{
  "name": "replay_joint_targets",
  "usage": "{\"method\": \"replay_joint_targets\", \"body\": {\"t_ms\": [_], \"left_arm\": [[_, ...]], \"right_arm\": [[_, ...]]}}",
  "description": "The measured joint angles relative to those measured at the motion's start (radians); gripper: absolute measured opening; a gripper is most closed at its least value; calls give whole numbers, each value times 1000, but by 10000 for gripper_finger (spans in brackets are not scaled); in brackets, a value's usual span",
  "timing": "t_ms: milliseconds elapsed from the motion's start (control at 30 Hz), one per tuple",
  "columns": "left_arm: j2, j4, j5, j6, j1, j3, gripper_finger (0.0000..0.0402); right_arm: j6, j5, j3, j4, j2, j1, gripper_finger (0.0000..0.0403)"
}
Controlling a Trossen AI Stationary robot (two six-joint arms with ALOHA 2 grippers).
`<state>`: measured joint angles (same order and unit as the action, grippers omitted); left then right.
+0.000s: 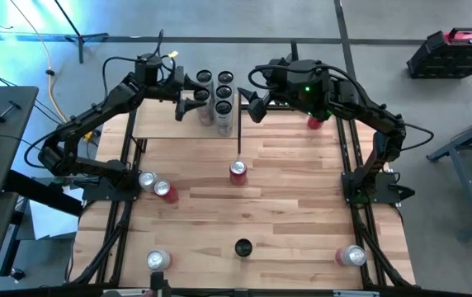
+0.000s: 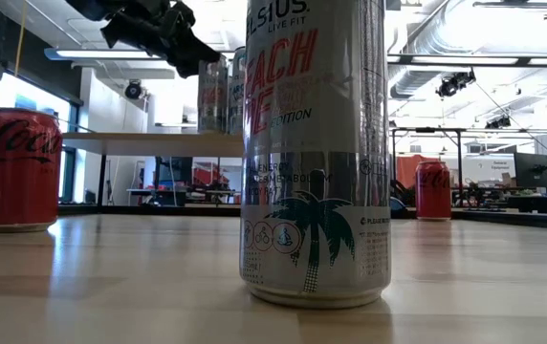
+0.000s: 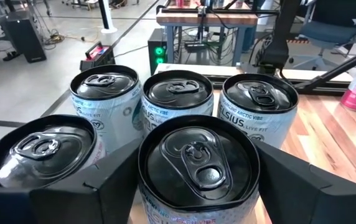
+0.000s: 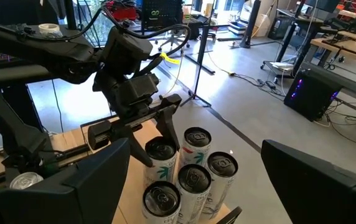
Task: Place canned beverage on shelf
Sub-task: Put the left pink soda can on the shelf aligned with the other pink soda can
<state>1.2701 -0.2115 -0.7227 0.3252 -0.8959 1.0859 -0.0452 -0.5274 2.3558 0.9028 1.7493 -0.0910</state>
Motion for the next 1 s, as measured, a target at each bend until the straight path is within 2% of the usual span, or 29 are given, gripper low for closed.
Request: {"method": "replay_joint_targets", "body": {"t_ms": [1000], "left_arm": [[-1, -5, 4, -27, 7, 0, 280]], "right_arm": [[-7, 15, 0, 0, 0, 0, 349]]}}
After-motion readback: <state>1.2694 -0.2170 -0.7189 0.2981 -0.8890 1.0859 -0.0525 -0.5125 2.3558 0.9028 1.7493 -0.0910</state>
